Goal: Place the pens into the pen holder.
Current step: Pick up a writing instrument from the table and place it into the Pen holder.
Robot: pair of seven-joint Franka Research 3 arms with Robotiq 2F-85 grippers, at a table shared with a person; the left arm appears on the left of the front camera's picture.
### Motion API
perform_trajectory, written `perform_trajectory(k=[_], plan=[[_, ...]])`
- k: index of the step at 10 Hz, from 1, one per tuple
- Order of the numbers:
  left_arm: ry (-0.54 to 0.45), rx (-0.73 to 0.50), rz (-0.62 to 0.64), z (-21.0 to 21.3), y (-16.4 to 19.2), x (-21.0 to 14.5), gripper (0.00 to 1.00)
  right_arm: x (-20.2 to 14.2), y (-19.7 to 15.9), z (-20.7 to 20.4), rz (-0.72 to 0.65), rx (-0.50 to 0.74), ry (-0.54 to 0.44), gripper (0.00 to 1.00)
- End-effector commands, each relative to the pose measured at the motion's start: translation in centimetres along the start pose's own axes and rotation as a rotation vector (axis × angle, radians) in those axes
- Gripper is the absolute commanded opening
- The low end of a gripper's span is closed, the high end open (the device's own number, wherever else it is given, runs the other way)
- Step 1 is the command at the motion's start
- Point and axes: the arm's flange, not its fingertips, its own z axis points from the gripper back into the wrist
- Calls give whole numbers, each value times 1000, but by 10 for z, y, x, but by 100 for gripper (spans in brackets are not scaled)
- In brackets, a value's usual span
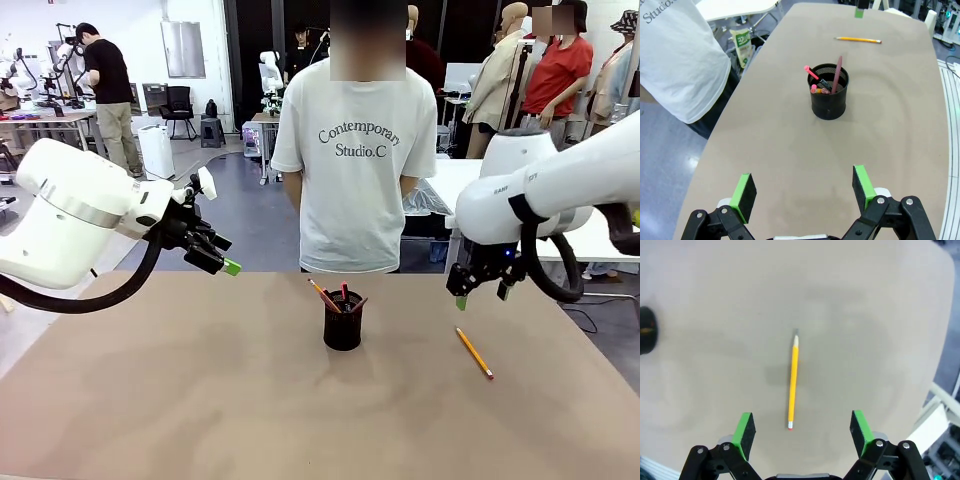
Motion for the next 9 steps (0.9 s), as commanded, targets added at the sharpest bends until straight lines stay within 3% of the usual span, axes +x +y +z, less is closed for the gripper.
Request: perform_trajectory(k=[1, 9], plan=[[4, 7, 6, 2, 0, 0, 100, 9, 9, -17, -31, -34, 40, 100], [4, 7, 6, 2, 0, 0, 100, 36, 6, -75, -141, 58, 47, 100]])
